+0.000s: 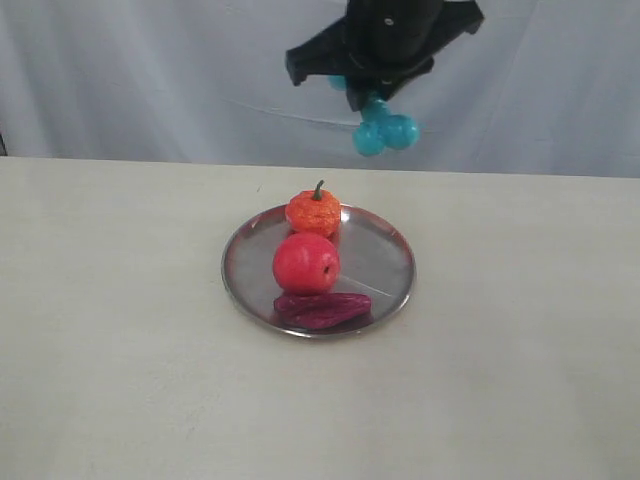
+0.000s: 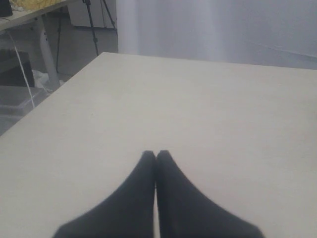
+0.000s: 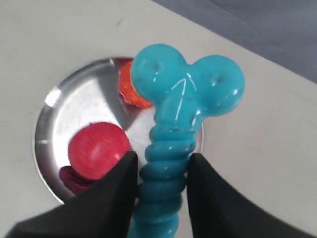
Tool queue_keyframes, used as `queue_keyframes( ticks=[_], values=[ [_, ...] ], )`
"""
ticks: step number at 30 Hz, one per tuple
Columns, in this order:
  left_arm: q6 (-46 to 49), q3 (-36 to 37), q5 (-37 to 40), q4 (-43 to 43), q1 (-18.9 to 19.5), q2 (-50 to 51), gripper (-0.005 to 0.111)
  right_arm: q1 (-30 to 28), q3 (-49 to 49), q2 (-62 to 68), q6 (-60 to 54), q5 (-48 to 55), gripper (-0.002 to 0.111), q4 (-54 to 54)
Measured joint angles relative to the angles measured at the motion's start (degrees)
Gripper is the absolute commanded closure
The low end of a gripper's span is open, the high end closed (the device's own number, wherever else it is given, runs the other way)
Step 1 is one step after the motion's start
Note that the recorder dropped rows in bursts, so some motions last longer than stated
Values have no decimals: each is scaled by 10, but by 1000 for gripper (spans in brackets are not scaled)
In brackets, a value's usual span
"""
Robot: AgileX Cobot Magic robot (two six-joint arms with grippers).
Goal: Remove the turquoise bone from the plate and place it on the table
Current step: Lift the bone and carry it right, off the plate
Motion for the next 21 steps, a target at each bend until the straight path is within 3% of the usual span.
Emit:
queue_keyframes(
  ticks=[10, 16, 21],
  values=[
    [0, 0, 0, 0, 0, 0, 107, -140, 308, -168, -3, -193, 109, 58],
    [0, 0, 0, 0, 0, 0, 107, -256, 403, -178, -82, -231, 109, 183],
    [0, 0, 0, 0, 0, 0, 107, -284, 459, -177, -91, -269, 109, 217]
  ],
)
